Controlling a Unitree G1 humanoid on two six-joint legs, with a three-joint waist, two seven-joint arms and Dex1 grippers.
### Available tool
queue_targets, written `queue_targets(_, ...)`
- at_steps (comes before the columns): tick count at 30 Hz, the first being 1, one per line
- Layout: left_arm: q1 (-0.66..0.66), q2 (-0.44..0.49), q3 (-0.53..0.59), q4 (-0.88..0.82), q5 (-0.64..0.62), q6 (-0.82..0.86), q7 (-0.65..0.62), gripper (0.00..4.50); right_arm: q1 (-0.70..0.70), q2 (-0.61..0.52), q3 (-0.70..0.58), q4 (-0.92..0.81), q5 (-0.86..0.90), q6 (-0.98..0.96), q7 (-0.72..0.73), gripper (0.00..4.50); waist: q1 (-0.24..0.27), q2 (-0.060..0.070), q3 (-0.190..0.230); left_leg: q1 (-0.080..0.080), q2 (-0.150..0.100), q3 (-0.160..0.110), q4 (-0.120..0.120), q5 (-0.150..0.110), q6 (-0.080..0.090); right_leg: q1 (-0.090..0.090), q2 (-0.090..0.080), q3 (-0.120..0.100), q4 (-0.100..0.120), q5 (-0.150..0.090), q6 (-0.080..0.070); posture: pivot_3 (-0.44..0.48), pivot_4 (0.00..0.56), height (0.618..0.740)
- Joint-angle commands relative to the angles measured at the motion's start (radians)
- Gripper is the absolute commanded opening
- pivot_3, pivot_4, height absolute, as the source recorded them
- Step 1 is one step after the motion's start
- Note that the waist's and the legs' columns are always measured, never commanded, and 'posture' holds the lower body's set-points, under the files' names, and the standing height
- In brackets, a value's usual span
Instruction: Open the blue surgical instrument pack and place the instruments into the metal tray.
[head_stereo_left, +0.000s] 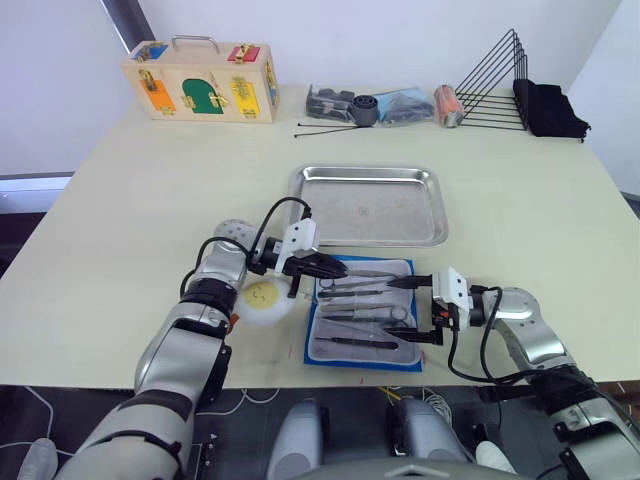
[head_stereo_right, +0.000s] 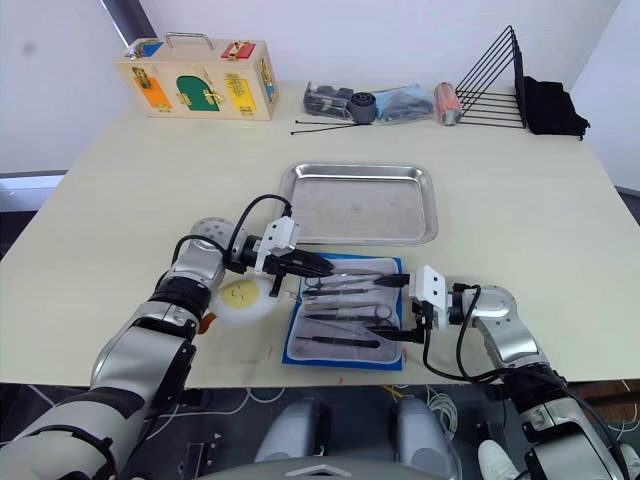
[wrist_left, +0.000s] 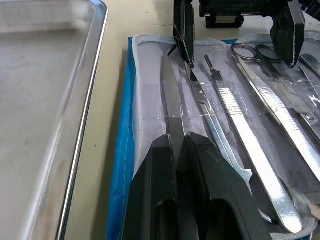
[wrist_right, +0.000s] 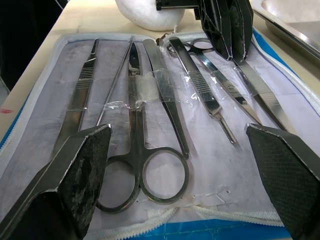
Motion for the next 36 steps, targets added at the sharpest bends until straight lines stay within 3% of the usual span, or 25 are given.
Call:
queue_targets(1, -0.015, 0.007, 0.000, -0.010, 0.010, 0.007, -0.028, 0.07, 0.038, -0.009, 0.049, 0.059, -0.083, 0.034, -0.022, 4.50, 0.000, 0.000, 0.000, 0.000, 0.000, 0.000, 0.000, 0.000, 0.000, 0.000, 0.000, 0.000, 0.000, 0.000, 0.000, 0.000, 0.150, 0.740)
queue_targets(8, -0.025, 0.016, 0.009, -0.039, 0.009, 0.027, -0.003, 0.07, 0.039, -0.008, 0.053, 0.058, -0.085, 0.051, -0.026, 4.50, 0.000, 0.000, 0.000, 0.000, 0.000, 0.000, 0.000, 0.000, 0.000, 0.000, 0.000, 0.000, 0.000, 0.000, 0.000, 0.000, 0.150, 0.740)
queue_targets(21, 0.016, 0.083, 0.026, -0.239, -0.003, 0.158, 0.006, 0.07, 0.040, -0.014, 0.059, 0.052, -0.089, 0.080, -0.024, 4.50, -0.004, 0.000, 0.000, 0.000, 0.000, 0.000, 0.000, 0.000, 0.000, 0.000, 0.000, 0.000, 0.000, 0.000, 0.000, 0.000, 0.150, 0.740)
queue_targets(36, 0.035, 0.126, 0.036, -0.276, -0.003, 0.198, 0.030, 0.07, 0.037, -0.015, 0.070, 0.053, -0.087, 0.087, -0.026, 4.50, -0.012, 0.000, 0.000, 0.000, 0.001, -0.001, 0.000, 0.000, 0.000, -0.001, 0.001, 0.000, 0.000, 0.000, 0.000, 0.000, 0.150, 0.740)
